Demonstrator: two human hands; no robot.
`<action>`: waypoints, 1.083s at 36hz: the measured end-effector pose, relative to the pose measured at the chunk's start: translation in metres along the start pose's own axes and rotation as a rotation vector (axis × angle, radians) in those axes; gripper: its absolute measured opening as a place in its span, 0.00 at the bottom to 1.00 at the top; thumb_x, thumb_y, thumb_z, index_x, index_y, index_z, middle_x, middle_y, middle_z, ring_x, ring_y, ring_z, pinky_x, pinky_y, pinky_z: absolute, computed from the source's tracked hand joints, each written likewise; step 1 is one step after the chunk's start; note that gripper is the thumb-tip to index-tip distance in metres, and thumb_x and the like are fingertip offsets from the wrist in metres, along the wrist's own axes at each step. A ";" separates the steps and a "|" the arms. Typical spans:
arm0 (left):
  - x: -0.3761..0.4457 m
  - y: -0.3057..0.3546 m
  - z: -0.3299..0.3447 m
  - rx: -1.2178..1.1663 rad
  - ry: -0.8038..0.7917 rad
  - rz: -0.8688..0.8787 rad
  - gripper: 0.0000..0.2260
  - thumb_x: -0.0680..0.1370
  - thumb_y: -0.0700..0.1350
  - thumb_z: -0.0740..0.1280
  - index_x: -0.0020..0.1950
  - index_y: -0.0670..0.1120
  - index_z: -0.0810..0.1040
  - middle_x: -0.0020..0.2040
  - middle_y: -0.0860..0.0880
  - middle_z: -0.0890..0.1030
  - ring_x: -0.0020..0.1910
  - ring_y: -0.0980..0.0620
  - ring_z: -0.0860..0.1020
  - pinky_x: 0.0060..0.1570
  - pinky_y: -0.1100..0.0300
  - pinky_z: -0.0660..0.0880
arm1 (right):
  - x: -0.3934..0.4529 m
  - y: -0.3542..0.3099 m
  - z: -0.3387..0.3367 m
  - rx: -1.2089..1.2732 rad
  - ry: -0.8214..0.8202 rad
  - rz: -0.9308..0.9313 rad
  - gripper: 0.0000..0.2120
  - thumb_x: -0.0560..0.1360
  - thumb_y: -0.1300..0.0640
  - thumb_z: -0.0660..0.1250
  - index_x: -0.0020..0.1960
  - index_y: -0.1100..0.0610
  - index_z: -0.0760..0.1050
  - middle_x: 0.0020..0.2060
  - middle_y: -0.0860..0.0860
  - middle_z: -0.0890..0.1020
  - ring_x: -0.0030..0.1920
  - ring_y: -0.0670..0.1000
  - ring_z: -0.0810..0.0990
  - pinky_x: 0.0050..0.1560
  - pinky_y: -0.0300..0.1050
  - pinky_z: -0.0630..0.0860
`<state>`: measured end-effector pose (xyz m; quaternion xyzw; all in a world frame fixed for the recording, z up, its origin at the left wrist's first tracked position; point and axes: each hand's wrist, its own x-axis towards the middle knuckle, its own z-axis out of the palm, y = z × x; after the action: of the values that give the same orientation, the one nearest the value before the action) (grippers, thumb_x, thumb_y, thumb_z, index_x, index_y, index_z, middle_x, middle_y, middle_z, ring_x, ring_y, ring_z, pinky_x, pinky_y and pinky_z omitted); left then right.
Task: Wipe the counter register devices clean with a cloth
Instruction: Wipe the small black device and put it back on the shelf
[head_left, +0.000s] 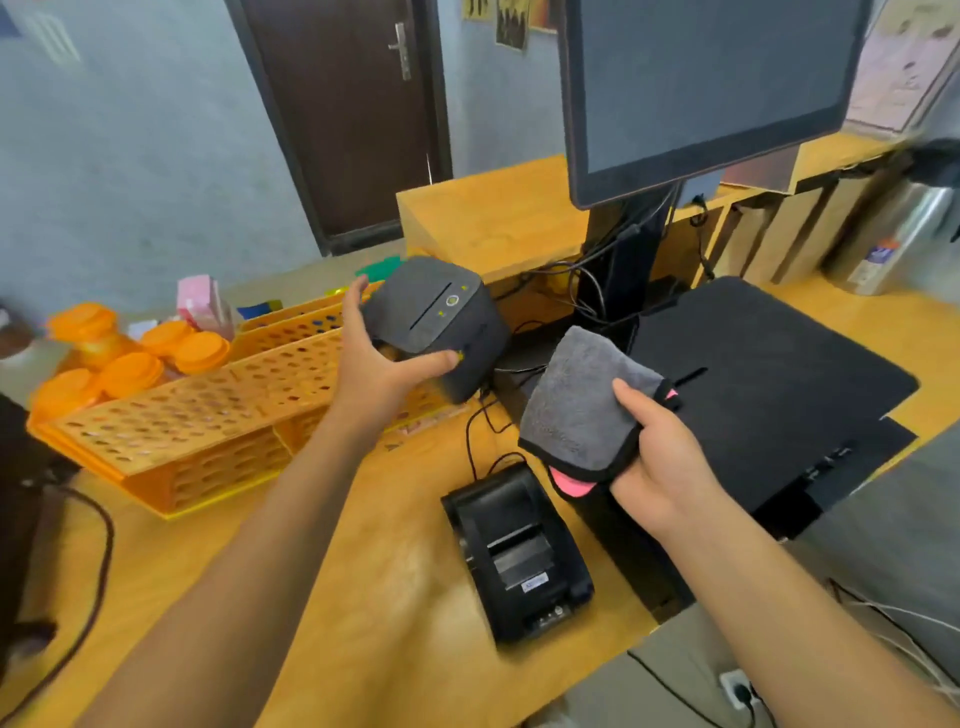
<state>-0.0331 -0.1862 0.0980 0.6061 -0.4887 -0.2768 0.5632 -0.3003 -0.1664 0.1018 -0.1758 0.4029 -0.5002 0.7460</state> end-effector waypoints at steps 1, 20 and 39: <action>-0.021 -0.005 -0.010 -0.012 0.011 -0.010 0.56 0.58 0.55 0.84 0.80 0.63 0.57 0.72 0.57 0.66 0.72 0.53 0.69 0.67 0.53 0.73 | 0.001 0.006 0.004 -0.008 -0.016 0.020 0.12 0.84 0.55 0.63 0.63 0.59 0.78 0.54 0.57 0.87 0.53 0.58 0.87 0.44 0.51 0.86; -0.268 -0.132 -0.083 0.138 0.005 -0.296 0.51 0.59 0.51 0.83 0.73 0.69 0.57 0.70 0.63 0.62 0.69 0.70 0.65 0.63 0.71 0.68 | -0.001 0.164 0.045 -0.610 -0.103 0.128 0.11 0.82 0.57 0.66 0.64 0.53 0.78 0.60 0.54 0.84 0.59 0.56 0.84 0.61 0.57 0.79; -0.268 -0.158 -0.128 0.133 -0.259 -0.364 0.65 0.64 0.50 0.85 0.80 0.71 0.37 0.79 0.64 0.56 0.77 0.61 0.64 0.72 0.58 0.67 | -0.058 0.228 0.039 -1.063 -0.516 -0.196 0.15 0.85 0.60 0.61 0.56 0.39 0.77 0.46 0.34 0.84 0.52 0.32 0.80 0.46 0.25 0.73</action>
<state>0.0261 0.0916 -0.0830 0.6793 -0.4570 -0.4164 0.3954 -0.1426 -0.0204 -0.0012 -0.6769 0.3856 -0.2378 0.5801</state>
